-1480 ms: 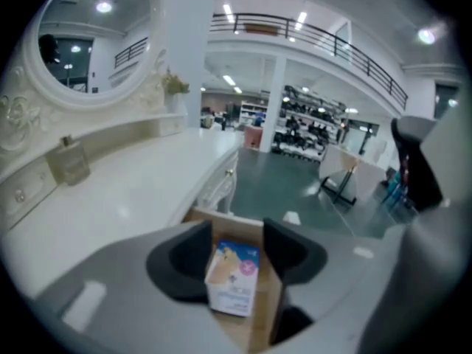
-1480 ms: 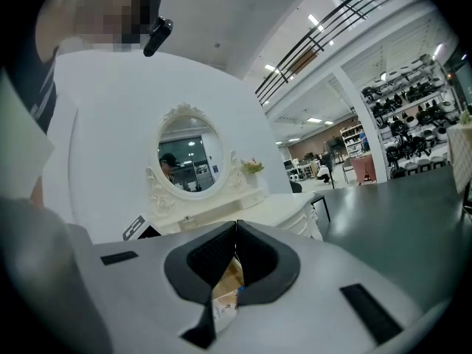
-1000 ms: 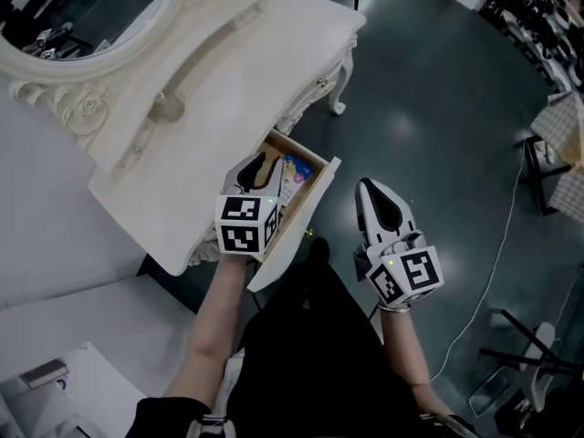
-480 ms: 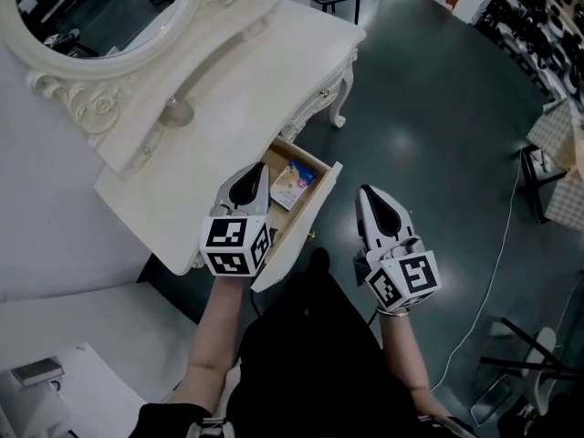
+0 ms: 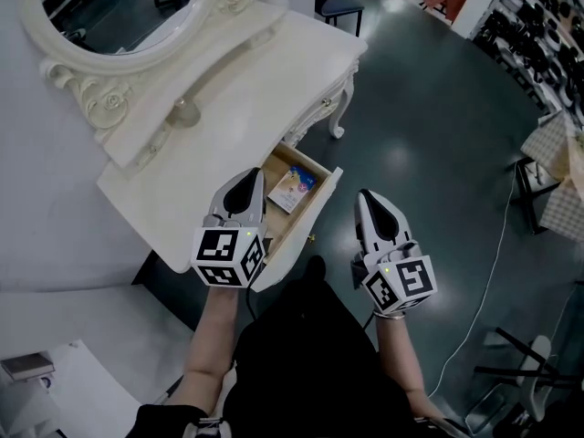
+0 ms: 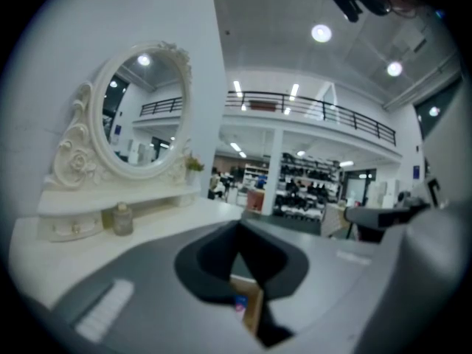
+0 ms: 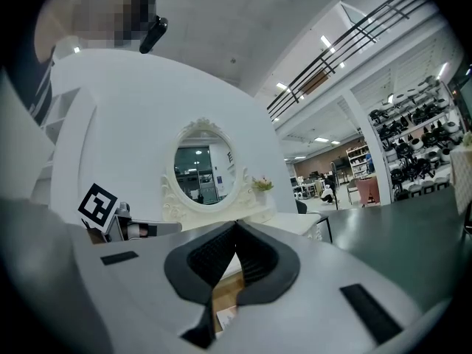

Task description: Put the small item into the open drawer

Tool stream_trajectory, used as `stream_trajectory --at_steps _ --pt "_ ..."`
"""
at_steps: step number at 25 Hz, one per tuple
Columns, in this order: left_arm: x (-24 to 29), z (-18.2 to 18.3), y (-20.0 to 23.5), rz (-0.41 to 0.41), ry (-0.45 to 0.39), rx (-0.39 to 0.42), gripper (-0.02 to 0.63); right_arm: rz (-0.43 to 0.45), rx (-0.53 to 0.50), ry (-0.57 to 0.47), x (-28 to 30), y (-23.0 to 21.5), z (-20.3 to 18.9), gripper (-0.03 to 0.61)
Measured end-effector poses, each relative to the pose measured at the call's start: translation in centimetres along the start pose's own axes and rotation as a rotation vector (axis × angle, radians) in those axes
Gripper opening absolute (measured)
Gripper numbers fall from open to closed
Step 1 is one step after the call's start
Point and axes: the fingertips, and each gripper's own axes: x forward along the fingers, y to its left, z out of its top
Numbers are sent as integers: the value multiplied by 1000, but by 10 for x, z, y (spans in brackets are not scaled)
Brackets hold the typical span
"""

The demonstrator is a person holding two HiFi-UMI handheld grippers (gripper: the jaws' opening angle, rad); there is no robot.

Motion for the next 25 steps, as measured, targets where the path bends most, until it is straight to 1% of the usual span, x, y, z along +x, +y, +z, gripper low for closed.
stream_trajectory --at_steps 10,25 --pt "-16 6 2 1 -35 -4 5 -3 -40 -4 -5 8 6 3" --pt "-24 5 2 -18 -35 -3 5 -13 -54 -10 -9 16 7 3"
